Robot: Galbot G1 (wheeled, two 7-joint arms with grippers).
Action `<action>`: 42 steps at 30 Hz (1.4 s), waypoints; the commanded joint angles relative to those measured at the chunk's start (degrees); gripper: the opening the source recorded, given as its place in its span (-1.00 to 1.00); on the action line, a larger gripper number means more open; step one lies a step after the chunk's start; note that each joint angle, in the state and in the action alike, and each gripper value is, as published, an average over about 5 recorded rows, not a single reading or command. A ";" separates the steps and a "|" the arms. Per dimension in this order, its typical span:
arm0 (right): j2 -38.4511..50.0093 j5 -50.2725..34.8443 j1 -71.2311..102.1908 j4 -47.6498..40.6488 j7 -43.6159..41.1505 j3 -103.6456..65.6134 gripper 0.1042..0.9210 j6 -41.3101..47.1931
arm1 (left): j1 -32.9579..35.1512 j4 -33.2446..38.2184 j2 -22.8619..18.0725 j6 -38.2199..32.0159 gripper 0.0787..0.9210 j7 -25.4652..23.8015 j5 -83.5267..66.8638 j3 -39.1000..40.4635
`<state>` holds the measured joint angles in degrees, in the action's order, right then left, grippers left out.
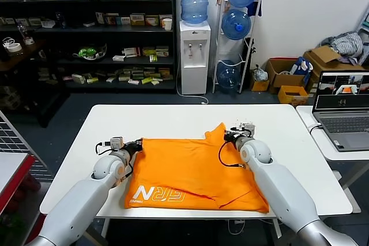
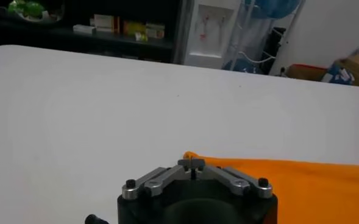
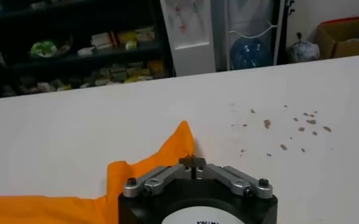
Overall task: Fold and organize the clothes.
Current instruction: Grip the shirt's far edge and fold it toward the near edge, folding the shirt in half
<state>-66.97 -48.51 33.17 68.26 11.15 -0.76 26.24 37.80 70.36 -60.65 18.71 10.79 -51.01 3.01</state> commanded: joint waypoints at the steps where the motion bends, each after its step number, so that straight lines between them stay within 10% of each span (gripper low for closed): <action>1: 4.57 -2.01 4.61 9.74 0.92 -1.13 -0.95 -1.79 | 3.58 7.09 1.66 -2.47 -0.97 0.37 0.86 -2.86; 23: 17.89 -8.17 25.20 33.96 4.88 -9.43 -0.95 1.24 | 20.85 30.87 9.30 -4.15 -0.97 4.82 2.24 -7.46; 42: 20.65 -9.08 33.91 41.03 6.37 -13.49 -0.95 2.73 | 31.22 37.89 11.34 -4.10 -0.97 10.09 4.33 -9.10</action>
<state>-47.68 -57.23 63.42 105.89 17.05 -12.86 28.71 62.97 103.84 -50.13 14.63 18.69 -47.25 -5.47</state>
